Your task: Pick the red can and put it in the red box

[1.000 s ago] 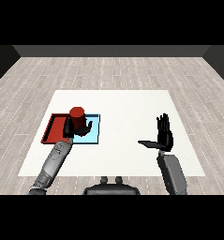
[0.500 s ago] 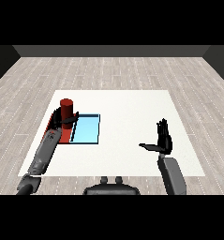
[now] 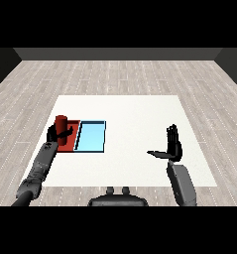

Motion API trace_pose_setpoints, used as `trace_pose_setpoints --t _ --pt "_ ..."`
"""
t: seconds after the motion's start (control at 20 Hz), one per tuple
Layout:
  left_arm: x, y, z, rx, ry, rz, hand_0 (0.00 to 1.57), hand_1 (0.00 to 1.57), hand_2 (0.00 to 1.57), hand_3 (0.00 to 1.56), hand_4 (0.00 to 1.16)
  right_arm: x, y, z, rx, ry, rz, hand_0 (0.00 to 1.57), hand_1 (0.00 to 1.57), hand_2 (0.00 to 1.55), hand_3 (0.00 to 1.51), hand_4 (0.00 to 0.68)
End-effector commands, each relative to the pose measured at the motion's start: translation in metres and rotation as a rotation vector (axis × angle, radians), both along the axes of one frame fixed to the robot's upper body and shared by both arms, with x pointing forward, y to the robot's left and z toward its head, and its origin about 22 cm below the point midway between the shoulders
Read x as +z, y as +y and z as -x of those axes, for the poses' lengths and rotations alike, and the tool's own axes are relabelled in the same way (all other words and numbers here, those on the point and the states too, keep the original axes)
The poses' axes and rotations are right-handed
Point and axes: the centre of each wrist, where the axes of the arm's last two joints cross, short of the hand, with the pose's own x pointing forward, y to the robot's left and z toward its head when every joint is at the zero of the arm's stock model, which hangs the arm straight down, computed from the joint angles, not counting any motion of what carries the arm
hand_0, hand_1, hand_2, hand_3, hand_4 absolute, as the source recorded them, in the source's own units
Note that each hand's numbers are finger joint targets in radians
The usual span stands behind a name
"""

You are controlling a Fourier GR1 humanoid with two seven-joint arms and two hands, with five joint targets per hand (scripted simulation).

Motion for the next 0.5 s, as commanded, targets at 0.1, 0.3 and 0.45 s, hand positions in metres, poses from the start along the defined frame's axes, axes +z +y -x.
trace_pose_setpoints --t 0.1,0.3,0.45 --pt "-0.025 0.01 0.006 0.121 0.218 -0.052 0.7 0.7 0.75 0.83 0.83 0.004 0.012 -0.003 0.007 -0.044 0.022 0.0 0.0 0.0 0.0 0.0" --pt "-0.033 0.008 0.008 0.168 0.272 -0.044 0.85 0.85 0.8 0.0 0.71 0.011 0.002 -0.001 -0.005 -0.068 0.032 0.0 0.0 0.0 0.0 0.0" --pt "-0.033 0.016 0.013 0.175 0.249 0.074 1.13 1.13 1.09 0.0 0.53 -0.003 0.013 -0.005 0.004 -0.08 0.043 0.0 0.0 0.0 0.0 0.0"
